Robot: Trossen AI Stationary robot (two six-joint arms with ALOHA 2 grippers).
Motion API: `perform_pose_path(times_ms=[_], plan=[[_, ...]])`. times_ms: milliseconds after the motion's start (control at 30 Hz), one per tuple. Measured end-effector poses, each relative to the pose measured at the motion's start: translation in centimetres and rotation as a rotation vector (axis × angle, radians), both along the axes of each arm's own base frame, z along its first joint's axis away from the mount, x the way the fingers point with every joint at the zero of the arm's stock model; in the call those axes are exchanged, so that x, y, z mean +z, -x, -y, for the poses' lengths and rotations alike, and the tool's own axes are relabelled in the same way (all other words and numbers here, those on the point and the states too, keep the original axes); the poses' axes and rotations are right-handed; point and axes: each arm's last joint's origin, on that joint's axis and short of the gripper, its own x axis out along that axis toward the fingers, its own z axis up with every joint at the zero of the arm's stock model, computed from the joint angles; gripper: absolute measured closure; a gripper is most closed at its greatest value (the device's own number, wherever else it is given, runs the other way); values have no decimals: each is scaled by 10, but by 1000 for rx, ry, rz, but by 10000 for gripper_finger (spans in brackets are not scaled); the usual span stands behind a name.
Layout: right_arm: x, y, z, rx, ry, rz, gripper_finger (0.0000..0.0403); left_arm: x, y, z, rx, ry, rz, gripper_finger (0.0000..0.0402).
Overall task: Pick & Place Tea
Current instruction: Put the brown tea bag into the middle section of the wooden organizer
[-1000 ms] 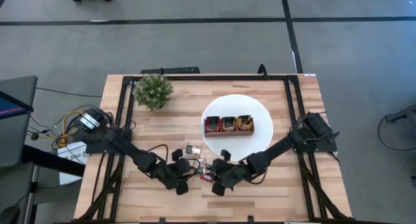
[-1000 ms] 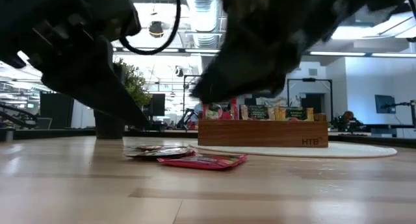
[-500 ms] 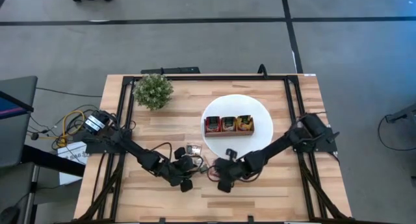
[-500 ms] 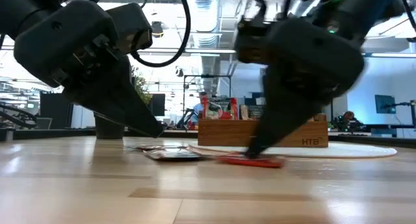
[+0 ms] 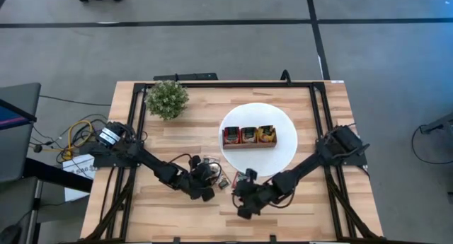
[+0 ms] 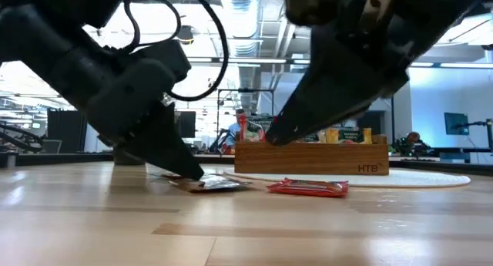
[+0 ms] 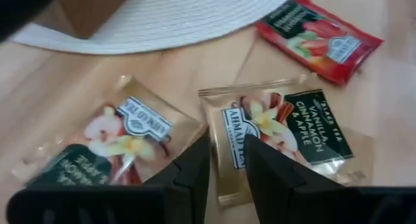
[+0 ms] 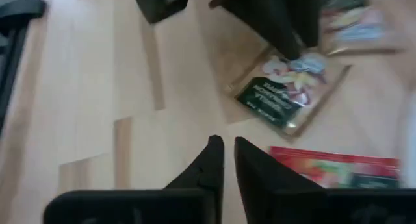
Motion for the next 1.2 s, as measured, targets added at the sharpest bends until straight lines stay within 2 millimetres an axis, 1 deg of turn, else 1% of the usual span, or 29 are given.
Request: perform_pose_path(times_ms=[133,267,333,400,467,567,667,733,833,933,1033,1133,1200], plan=[[-14,-10,1,50,-85,-12,346,-1,-2,1,-48,74,-14,315],[-32,-16,8,60,-109,-61,315,3,-6,9,-182,246,-7,314],[-31,-16,14,48,-105,-105,305,6,-7,14,-276,310,-3,315],[-28,-13,21,17,-95,-150,300,9,-8,19,-342,325,22,315],[-24,-7,28,-34,-53,-196,300,13,-9,21,-357,319,60,315],[-15,1,33,-123,31,-196,304,19,-10,20,-310,275,109,314],[-6,4,27,-111,45,-167,308,21,-9,17,-241,213,132,315],[-6,7,21,-77,27,-170,309,21,-10,15,-206,170,145,315],[-6,11,16,-91,-2,-184,304,18,-10,13,-160,125,152,315],[-8,13,18,-123,-12,-206,280,11,-12,10,-135,97,137,314],[-10,12,20,-137,-32,-160,237,2,-13,11,-145,71,130,315],[-19,13,28,-182,-92,-148,195,-7,-15,12,-160,43,125,315],[-25,15,33,-215,-132,-135,178,-11,-17,13,-167,30,115,315]])
